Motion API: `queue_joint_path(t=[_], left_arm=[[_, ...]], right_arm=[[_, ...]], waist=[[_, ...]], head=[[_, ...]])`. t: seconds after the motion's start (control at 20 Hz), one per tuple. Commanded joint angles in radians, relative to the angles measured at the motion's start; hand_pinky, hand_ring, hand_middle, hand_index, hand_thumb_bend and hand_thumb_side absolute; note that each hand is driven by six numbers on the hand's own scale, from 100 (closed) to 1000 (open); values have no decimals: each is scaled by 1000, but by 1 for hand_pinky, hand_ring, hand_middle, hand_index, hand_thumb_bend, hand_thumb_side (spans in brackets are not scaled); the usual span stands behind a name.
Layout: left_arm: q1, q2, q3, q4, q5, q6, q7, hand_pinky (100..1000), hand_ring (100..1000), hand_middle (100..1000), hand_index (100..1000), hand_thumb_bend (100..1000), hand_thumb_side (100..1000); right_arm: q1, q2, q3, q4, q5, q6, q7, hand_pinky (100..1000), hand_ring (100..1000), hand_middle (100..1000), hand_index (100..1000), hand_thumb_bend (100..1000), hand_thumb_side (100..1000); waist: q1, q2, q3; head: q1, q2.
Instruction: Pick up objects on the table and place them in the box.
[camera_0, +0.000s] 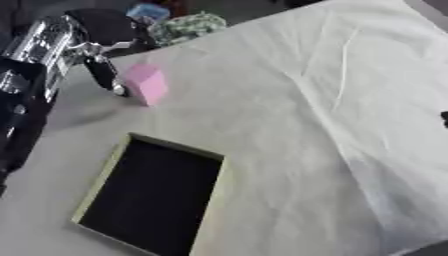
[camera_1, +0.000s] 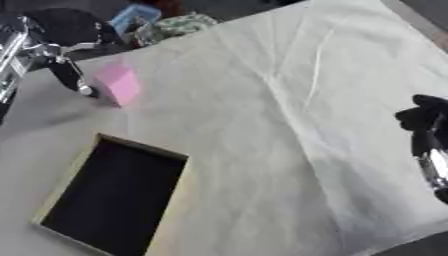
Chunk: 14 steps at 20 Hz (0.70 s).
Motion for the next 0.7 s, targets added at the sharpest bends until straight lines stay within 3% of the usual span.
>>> queue_joint_path(t=[0.05, 0.35, 0.7], left_arm=[[-13, 36, 10, -9, -5, 1, 15, 921, 908, 859, 958, 662, 367], [-8, 31, 7, 4, 5, -7, 5, 922, 912, 862, 962, 676, 360], [1, 24, 1, 12, 11, -15, -13, 911, 894, 849, 951, 632, 351]], right_arm=[[-13, -13, -2, -14, -7, -1, 4, 824, 810, 699, 882, 100, 489], [-15, -12, -3, -16, -7, 0, 5, 824, 810, 699, 882, 100, 491], [-18, -10, -4, -17, -8, 1, 7, 825, 810, 699, 883, 100, 496]], waist=[[-5, -14, -3], [3, -7, -10], [6, 0, -13]], head=[[-1, -14], [-4, -16], [-6, -17]])
